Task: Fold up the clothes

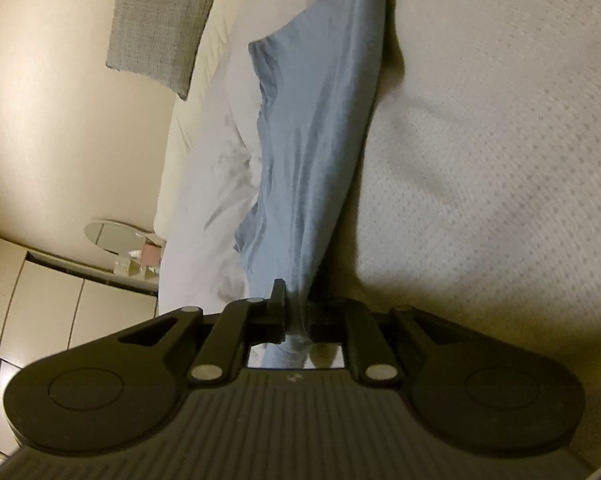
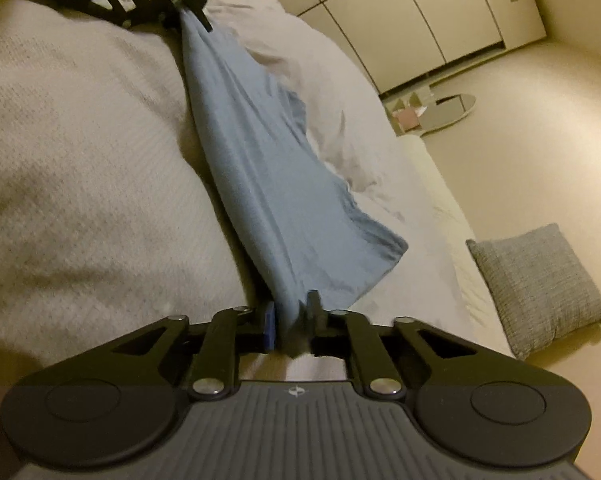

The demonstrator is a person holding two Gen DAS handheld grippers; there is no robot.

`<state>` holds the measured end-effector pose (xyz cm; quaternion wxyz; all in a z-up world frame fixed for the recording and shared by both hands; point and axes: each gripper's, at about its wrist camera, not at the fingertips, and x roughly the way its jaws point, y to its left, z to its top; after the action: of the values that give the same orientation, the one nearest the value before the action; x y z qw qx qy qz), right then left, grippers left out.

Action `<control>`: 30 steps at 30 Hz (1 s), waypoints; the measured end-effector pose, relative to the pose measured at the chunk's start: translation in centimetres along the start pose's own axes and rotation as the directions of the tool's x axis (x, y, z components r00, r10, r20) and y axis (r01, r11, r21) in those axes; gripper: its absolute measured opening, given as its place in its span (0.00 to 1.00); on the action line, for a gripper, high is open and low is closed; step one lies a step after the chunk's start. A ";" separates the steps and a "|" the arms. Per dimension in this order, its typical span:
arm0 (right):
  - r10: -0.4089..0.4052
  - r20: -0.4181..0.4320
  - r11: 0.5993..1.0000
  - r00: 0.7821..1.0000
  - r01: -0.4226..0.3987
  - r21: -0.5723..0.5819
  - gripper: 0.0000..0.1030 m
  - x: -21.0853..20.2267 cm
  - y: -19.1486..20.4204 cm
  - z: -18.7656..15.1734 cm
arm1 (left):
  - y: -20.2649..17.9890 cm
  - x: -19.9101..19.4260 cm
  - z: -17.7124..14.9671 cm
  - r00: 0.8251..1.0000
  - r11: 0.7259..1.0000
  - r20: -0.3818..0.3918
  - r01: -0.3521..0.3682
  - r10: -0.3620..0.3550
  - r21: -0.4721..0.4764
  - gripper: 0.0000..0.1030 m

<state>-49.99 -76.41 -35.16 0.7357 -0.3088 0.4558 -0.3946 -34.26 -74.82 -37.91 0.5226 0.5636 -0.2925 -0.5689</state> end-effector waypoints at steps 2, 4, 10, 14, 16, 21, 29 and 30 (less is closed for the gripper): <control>0.002 0.005 1.000 1.000 -0.002 0.011 0.00 -0.5 0.0 -0.3 | 0.2 -0.4 0.4 1.000 1.000 -0.013 0.000 0.000 0.007 0.05; 0.004 0.010 1.000 1.000 -0.005 0.022 0.00 -1.1 -0.1 -0.7 | 0.1 -1.3 0.7 1.000 1.000 -0.015 0.005 -0.005 0.007 0.04; 0.037 0.024 0.999 0.999 -0.037 0.011 0.00 -2.6 1.1 -1.2 | -1.5 -3.4 -0.1 0.999 0.999 -0.047 0.018 -0.017 0.027 0.04; 0.041 0.014 0.999 0.999 -0.041 0.027 0.00 -2.6 1.4 -1.3 | -1.8 -3.8 -0.2 0.997 0.999 -0.080 0.026 -0.024 0.024 0.06; 0.028 0.011 0.998 1.000 -0.028 0.063 0.00 -3.1 1.2 -1.4 | -1.6 -4.3 -0.4 0.995 0.999 -0.095 0.028 -0.026 0.015 0.08; 0.018 -0.019 0.988 1.000 -0.014 0.154 0.01 -4.7 0.9 -3.0 | -1.1 -7.3 -1.7 0.992 1.000 -0.121 0.025 -0.024 0.008 0.08; -0.001 -0.049 0.953 0.999 0.016 0.302 0.04 -7.3 -1.8 -4.6 | 2.2 -9.3 -2.2 0.991 0.993 -0.131 -0.025 0.010 -0.118 0.11; -0.005 -0.047 0.949 0.999 0.019 0.315 0.06 -7.7 -2.4 -4.6 | 2.9 -9.1 -1.9 0.992 0.989 -0.128 -0.028 0.009 -0.147 0.14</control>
<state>-57.01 -71.43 -31.78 0.7626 -0.1812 0.4016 -0.4736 -33.30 -66.75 -32.54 0.5858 0.5554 -0.2208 -0.5474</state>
